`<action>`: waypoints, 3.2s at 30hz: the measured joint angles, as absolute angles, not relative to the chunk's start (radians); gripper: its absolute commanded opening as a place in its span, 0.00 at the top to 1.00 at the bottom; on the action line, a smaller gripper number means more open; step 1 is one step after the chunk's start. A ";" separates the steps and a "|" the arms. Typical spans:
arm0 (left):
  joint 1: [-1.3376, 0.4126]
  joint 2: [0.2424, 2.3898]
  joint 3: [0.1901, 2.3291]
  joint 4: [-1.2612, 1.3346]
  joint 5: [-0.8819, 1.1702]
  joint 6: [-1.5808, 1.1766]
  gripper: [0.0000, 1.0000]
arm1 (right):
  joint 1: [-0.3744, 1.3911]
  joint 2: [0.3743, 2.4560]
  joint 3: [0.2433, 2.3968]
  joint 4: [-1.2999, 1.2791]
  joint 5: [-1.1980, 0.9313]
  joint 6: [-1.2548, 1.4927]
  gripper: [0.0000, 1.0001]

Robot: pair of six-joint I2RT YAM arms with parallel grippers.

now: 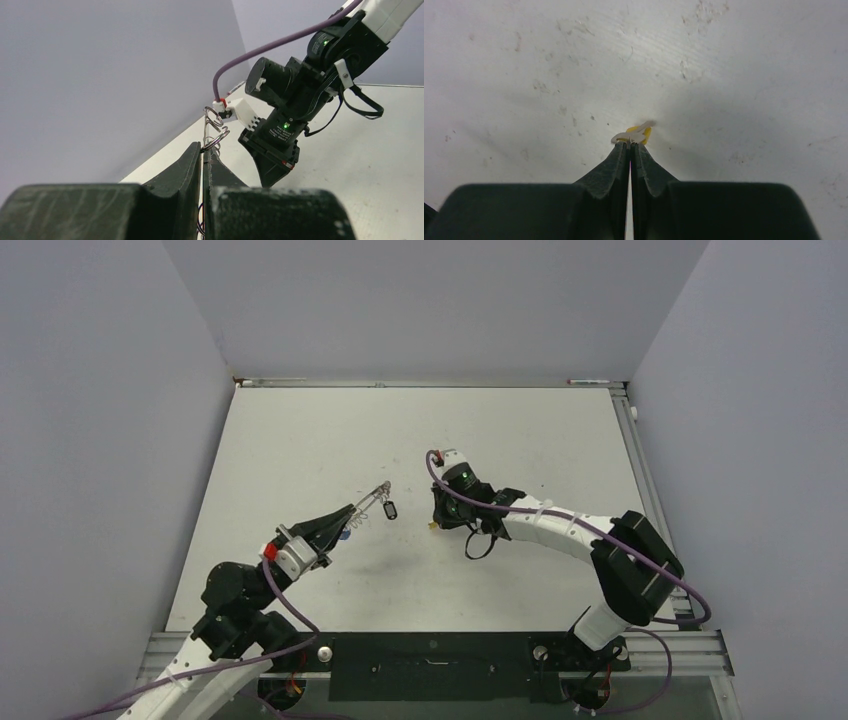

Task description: Put the keys on the keyring

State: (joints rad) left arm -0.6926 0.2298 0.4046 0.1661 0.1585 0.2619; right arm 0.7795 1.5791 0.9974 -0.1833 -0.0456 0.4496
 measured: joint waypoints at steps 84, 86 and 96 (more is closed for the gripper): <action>-0.765 0.344 0.405 0.245 0.662 0.063 1.00 | 1.294 0.975 0.781 0.163 -0.273 -0.416 0.88; -0.765 0.344 0.405 0.245 0.662 0.064 1.00 | 1.297 0.975 0.782 0.162 -0.269 -0.416 0.93; -0.771 0.347 0.405 0.244 0.660 0.068 1.00 | 1.300 0.974 0.798 0.127 -0.261 -0.411 0.52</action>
